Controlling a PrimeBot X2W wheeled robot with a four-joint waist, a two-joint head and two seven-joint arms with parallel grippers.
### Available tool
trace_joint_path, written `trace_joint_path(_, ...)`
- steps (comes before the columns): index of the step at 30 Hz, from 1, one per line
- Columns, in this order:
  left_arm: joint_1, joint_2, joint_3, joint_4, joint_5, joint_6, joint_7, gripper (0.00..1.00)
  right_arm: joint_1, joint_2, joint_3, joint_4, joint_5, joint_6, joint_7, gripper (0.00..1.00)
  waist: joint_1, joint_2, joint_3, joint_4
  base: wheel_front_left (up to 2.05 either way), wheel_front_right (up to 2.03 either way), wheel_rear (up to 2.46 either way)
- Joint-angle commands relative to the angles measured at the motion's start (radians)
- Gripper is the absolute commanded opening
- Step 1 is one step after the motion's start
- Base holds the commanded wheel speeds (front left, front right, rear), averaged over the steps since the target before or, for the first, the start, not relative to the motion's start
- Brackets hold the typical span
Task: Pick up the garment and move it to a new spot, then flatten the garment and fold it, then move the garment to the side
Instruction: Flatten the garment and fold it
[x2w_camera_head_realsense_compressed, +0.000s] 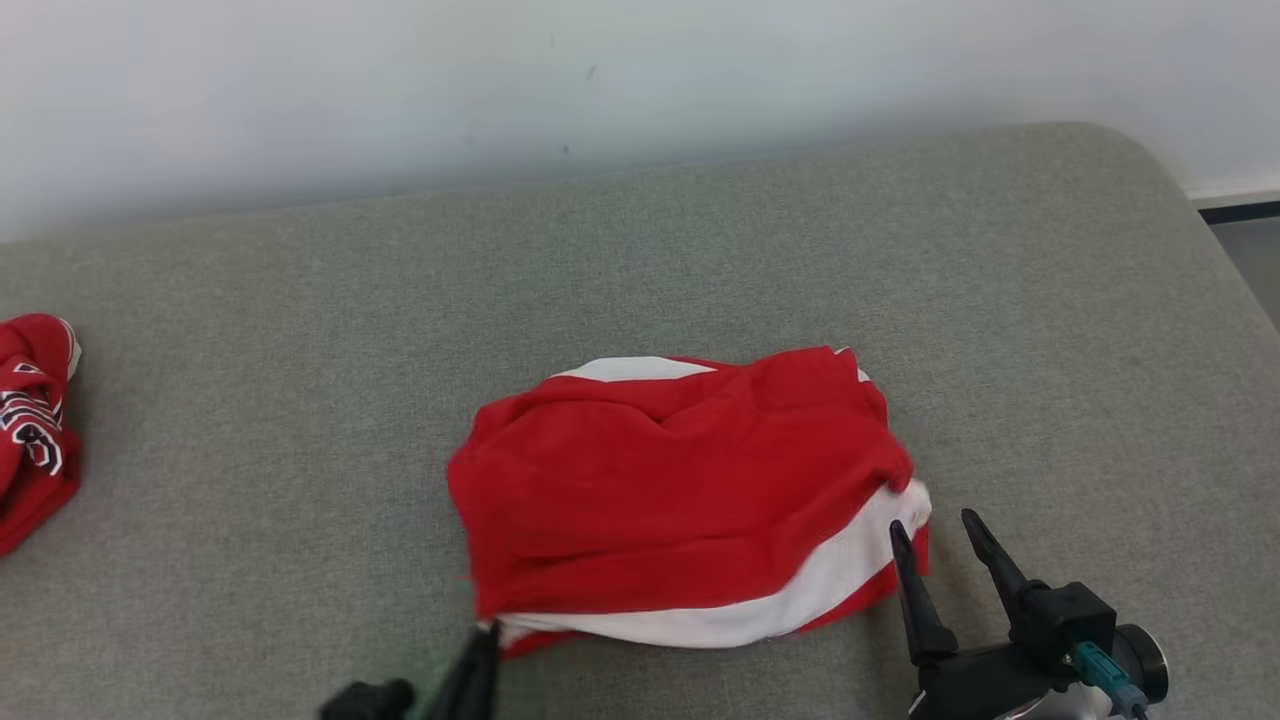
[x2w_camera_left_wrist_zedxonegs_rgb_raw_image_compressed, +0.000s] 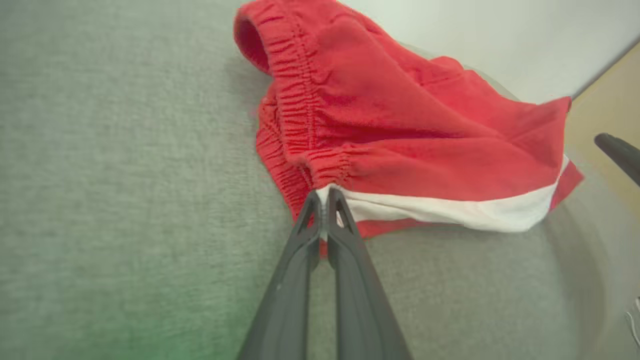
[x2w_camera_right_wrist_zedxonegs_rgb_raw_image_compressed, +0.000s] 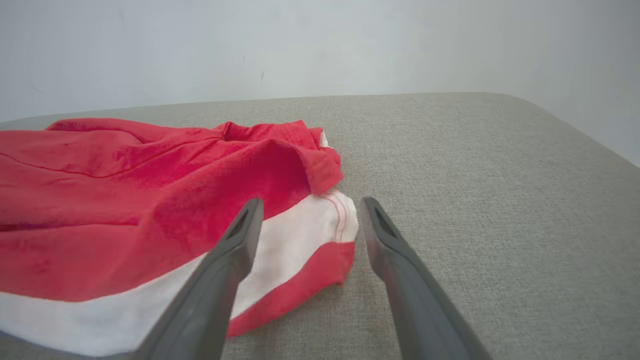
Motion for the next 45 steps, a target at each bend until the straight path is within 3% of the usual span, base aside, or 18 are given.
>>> trace_joint_path(1, -0.004, 0.006, 0.064, -0.017, 0.030, 0.002, -0.003, 0.00, 0.005, -0.002, -0.001, 0.003, 0.007, -0.003, 0.000, 1.00, -0.0001, -0.0002, -0.004, 0.003, 0.00, 0.00, 0.00)
trace_joint_path(4, 0.015, 0.004, 0.161, -0.036, 0.073, 0.002, -0.003, 0.00, 0.010, -0.002, 0.012, 0.010, 0.016, -0.003, 0.000, 1.00, -0.0001, -0.0002, -0.010, 0.007, 0.00, 0.00, 0.00)
trace_joint_path(8, 0.020, 0.004, 0.216, -0.045, 0.101, 0.002, -0.003, 0.00, 0.015, -0.009, 0.038, 0.029, 0.030, -0.003, 0.000, 1.00, -0.0001, -0.0002, -0.013, 0.012, 0.00, 0.00, 0.00)
trace_joint_path(17, 0.017, 0.005, 0.243, -0.043, 0.108, 0.002, -0.003, 0.00, -0.002, -0.040, 0.163, 0.110, 0.106, -0.003, 0.000, 1.00, -0.0001, -0.0002, -0.012, 0.024, 0.00, 0.00, 0.00)
trace_joint_path(20, 0.017, 0.005, 0.235, -0.041, 0.106, 0.002, -0.003, 0.00, -0.011, -0.048, 0.196, 0.124, 0.132, -0.003, 0.000, 0.88, -0.0001, -0.0002, -0.008, 0.026, 0.00, 0.00, 0.00)
trace_joint_path(24, 0.008, 0.005, 0.227, -0.041, 0.107, 0.002, -0.003, 0.00, -0.029, -0.059, 0.224, 0.141, 0.154, -0.003, 0.000, 0.36, -0.0001, -0.0002, 0.002, 0.029, 0.00, 0.00, 0.00)
trace_joint_path(26, 0.003, 0.004, 0.224, -0.041, 0.110, 0.002, -0.003, 0.00, -0.036, -0.063, 0.227, 0.142, 0.159, -0.003, 0.000, 0.25, -0.0001, -0.0002, 0.006, 0.031, 0.00, 0.00, 0.00)
trace_joint_path(28, 0.002, 0.004, 0.223, -0.040, 0.111, 0.002, -0.003, 0.00, -0.039, -0.065, 0.229, 0.143, 0.161, -0.003, 0.000, 0.00, -0.0001, -0.0002, 0.007, 0.032, 0.00, 0.00, 0.00)
trace_joint_path(33, 0.000, 0.004, 0.220, -0.058, 0.115, 0.002, -0.003, 0.00, -0.049, -0.062, 0.224, 0.133, 0.169, -0.003, 0.000, 0.00, -0.0001, -0.0002, -0.002, 0.033, 0.00, 0.00, 0.00)
trace_joint_path(38, -0.009, 0.007, 0.197, -0.129, 0.143, 0.002, -0.003, 0.00, -0.060, -0.049, 0.199, 0.022, 0.186, -0.003, 0.000, 0.00, -0.0001, -0.0002, -0.042, 0.029, 0.00, 0.00, 0.00)
trace_joint_path(45, -0.103, 0.112, 0.175, -0.237, 0.156, 0.002, -0.003, 0.00, -0.145, -0.031, 0.160, -0.149, 0.226, -0.003, 0.000, 0.00, -0.0001, -0.0002, -0.121, 0.015, 0.00, 0.00, 0.00)
